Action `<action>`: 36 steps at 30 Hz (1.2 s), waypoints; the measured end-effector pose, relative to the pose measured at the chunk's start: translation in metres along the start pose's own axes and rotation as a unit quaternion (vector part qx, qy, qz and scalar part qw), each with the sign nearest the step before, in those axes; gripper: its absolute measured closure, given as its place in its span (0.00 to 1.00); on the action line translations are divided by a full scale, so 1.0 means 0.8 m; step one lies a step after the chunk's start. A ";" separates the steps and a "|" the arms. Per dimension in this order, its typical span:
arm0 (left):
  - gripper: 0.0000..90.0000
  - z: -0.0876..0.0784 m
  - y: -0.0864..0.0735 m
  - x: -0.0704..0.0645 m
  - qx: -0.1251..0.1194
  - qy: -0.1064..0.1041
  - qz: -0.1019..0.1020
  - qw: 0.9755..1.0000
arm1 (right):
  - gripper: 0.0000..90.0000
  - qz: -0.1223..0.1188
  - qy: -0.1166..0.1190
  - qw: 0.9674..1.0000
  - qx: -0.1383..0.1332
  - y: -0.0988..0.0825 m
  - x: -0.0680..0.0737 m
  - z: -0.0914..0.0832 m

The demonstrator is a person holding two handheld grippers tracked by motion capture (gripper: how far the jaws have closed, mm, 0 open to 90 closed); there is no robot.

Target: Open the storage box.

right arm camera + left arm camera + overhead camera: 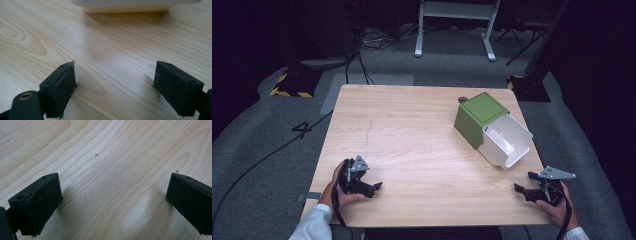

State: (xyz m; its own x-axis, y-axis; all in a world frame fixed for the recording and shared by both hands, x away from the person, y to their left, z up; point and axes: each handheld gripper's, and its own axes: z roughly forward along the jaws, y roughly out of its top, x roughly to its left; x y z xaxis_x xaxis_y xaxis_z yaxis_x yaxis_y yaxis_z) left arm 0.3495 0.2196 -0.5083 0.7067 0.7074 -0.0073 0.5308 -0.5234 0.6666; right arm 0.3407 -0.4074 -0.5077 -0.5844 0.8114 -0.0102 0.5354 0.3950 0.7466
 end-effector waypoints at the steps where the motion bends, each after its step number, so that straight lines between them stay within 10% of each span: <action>1: 0.00 0.000 0.000 0.000 0.000 0.000 0.000 1.000 | 0.20 0.001 -0.001 1.000 0.000 0.000 0.000 0.000; 36: 0.00 0.001 0.000 0.000 -0.001 -0.001 -0.002 1.000 | 0.20 0.004 -0.005 1.000 0.000 0.000 0.001 0.000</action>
